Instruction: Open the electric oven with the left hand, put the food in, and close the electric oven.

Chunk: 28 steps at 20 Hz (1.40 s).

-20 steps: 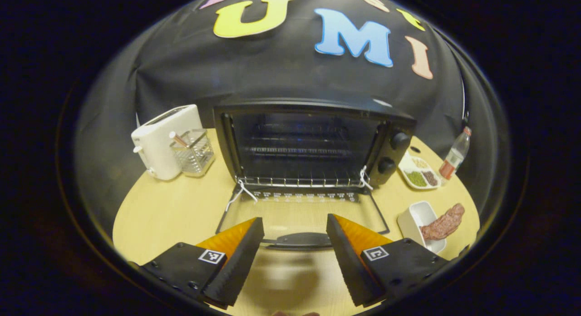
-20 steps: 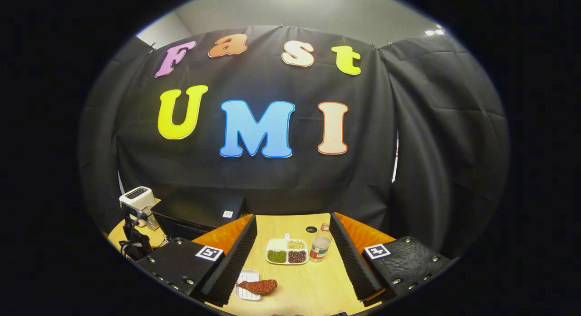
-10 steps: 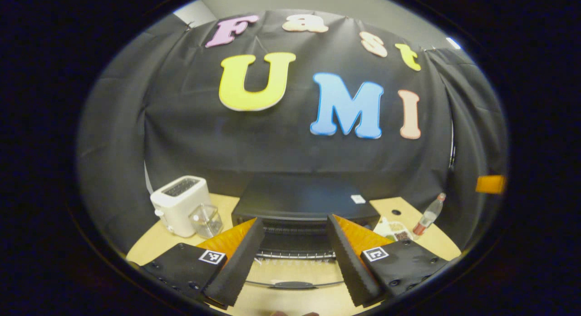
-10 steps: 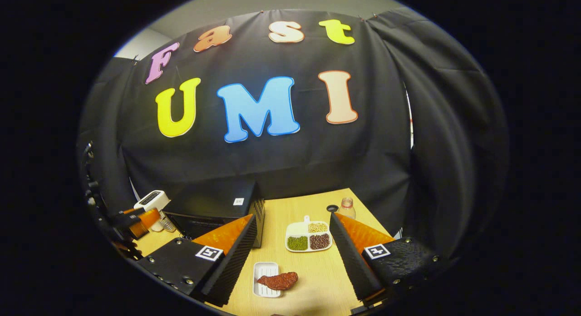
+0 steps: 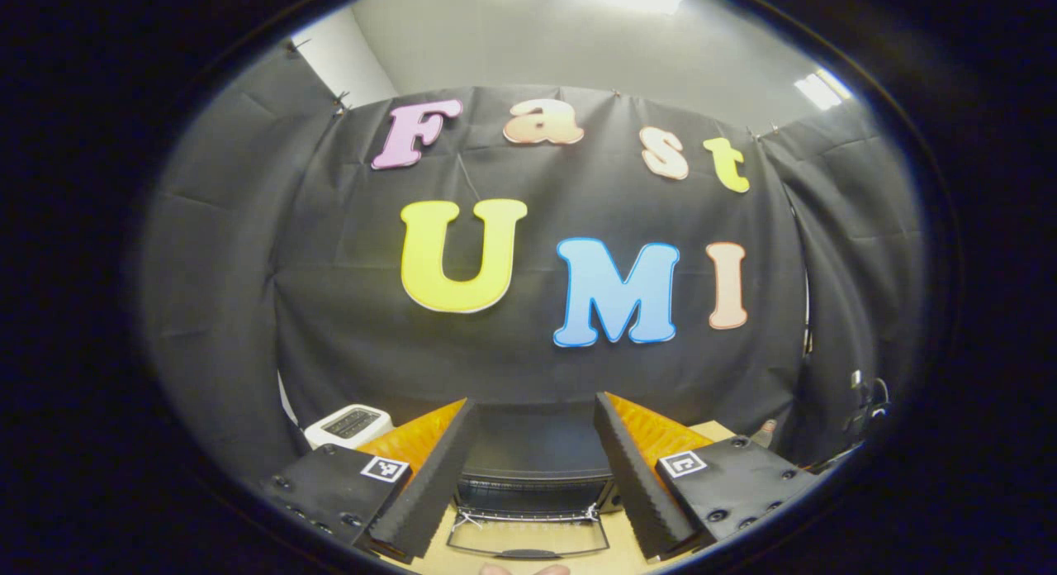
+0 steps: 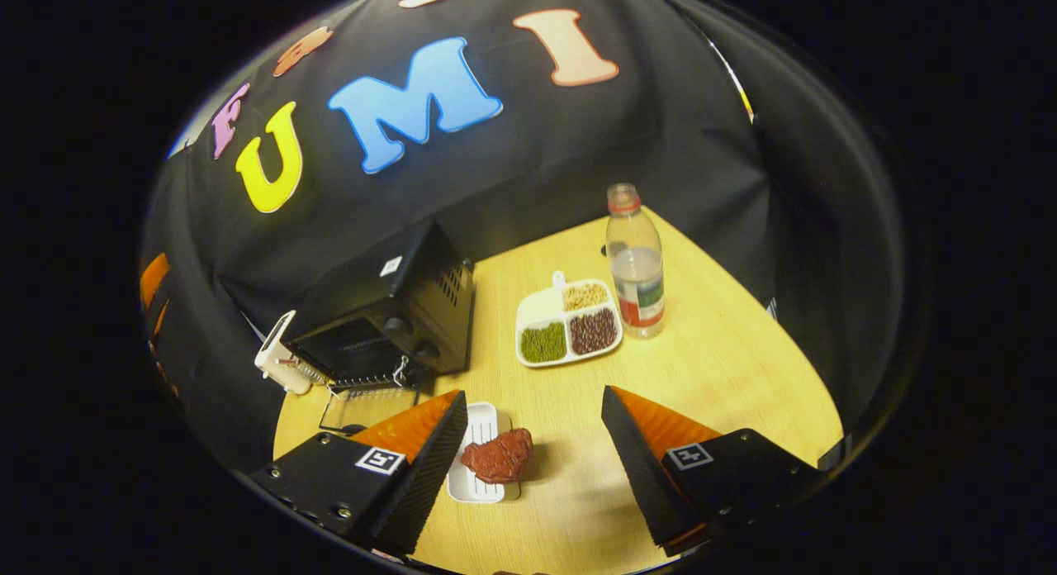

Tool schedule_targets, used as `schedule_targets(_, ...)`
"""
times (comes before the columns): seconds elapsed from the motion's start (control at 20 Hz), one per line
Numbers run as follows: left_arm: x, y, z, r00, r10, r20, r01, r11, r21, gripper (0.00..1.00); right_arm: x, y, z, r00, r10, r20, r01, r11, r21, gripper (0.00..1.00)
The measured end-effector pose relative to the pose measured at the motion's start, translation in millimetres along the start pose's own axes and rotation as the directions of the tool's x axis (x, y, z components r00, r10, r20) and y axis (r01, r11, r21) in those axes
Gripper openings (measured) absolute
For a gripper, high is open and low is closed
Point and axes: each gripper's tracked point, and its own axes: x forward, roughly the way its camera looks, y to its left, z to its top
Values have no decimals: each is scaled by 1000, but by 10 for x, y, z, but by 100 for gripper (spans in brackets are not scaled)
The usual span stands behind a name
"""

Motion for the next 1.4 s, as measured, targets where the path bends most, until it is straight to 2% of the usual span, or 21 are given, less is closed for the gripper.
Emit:
schedule_targets(0.2, -140, 73, 37, 999, 35, -6, -35, 999, 0, 94, 278, -49, -389, 995, 58, -87, -53, 997, 52, 98)
schedule_targets(0.3, -184, 163, 77, 998, 65, -3, -65, 998, -3, 99, 347, -24, -521, 990, 91, -112, -82, 993, 82, 98)
schedule_targets(0.45, -273, 243, 107, 996, 88, -9, -88, 996, -28, 99, 438, 67, -667, 977, 151, -149, -128, 980, 153, 98)
schedule_targets(0.75, -397, 432, 131, 992, 122, -16, -122, 992, -12, 99, 640, 172, -779, 969, 186, -160, -133, 946, 297, 97)
schedule_targets(0.8, -413, 459, 116, 992, 126, -20, -126, 992, -12, 99, 634, 161, -799, 969, 185, -165, -128, 942, 310, 72)
schedule_targets(0.9, -424, 500, 92, 991, 132, -25, -132, 991, -15, 99, 606, 241, -842, 958, 225, -178, -151, 922, 355, 73)
schedule_targets(1.0, -412, 540, 16, 990, 138, -39, -139, 990, -14, 99, 568, 345, -865, 939, 288, -187, -188, 887, 423, 73)
schedule_targets(1.05, -401, 544, -12, 989, 138, -47, -139, 990, -18, 99, 654, 299, -936, 947, 262, -186, -165, 893, 418, 73)
schedule_targets(1.1, -397, 539, -37, 989, 135, -54, -136, 990, -23, 99, 728, 306, -896, 956, 242, -164, -145, 880, 452, 58)
schedule_targets(1.2, -383, 531, -31, 990, 127, -54, -128, 991, -30, 99, 622, 333, -838, 942, 298, -154, -179, 834, 522, 28)
schedule_targets(1.25, -385, 526, -25, 991, 122, -53, -124, 992, -30, 99, 617, 351, -857, 936, 328, -131, -212, 819, 532, 28)
schedule_targets(1.3, -372, 520, -30, 992, 116, -52, -117, 993, -28, 97, 662, 424, -905, 938, 325, -124, -207, 807, 553, 24)
schedule_targets(1.35, -376, 518, -26, 992, 113, -52, -114, 993, -25, 95, 538, 303, -810, 937, 328, -123, -210, 806, 553, 11)
schedule_targets(1.4, -384, 520, -29, 992, 112, -49, -113, 993, -22, 92, 542, 326, -796, 936, 329, -124, -211, 808, 551, 11)
